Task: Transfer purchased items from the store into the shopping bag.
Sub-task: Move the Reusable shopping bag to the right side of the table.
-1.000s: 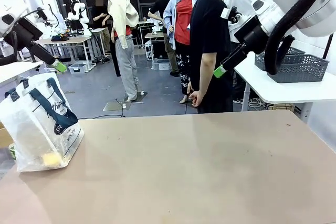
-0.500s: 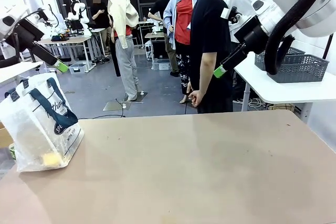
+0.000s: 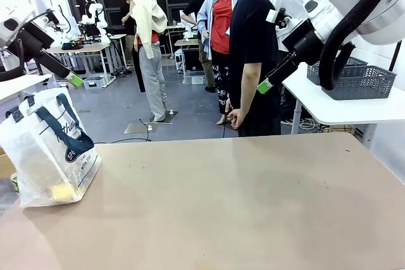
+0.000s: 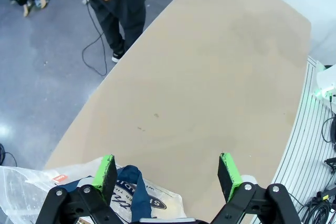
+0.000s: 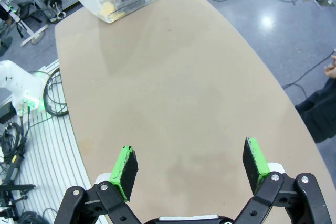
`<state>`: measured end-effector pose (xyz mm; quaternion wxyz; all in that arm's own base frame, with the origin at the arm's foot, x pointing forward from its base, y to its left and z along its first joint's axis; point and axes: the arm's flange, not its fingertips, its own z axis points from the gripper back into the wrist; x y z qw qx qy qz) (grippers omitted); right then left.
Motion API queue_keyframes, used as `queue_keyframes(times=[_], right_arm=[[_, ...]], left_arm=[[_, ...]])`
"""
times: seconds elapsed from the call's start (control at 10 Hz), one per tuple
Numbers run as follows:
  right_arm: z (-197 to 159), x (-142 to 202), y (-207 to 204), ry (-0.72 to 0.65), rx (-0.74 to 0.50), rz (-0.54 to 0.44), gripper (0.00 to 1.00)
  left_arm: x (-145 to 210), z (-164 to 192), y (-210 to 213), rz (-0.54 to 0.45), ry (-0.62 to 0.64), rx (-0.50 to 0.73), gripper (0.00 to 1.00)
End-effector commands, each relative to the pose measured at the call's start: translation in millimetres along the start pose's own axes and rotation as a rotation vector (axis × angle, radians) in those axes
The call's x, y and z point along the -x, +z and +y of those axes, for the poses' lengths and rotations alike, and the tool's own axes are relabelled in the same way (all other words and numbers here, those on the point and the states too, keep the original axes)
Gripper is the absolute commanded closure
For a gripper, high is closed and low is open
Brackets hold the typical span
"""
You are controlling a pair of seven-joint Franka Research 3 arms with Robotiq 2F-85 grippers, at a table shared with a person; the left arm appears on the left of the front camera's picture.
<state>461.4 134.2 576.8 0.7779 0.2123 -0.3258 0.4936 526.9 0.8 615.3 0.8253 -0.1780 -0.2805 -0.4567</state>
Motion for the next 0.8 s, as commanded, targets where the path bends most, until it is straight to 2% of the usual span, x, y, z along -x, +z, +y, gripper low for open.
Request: queue_keyframes(times=[0.0, 0.7], right_arm=[[-0.6, -1.9, 1.4, -0.010, -0.002, 0.018, 0.00], [-0.6, -1.9, 1.4, -0.010, -0.002, 0.018, 0.00]], left_arm=[[-0.5, -1.0, 2.0, -0.003, -0.002, -0.002, 0.00], [-0.5, -1.0, 2.0, -0.003, -0.002, -0.002, 0.00]])
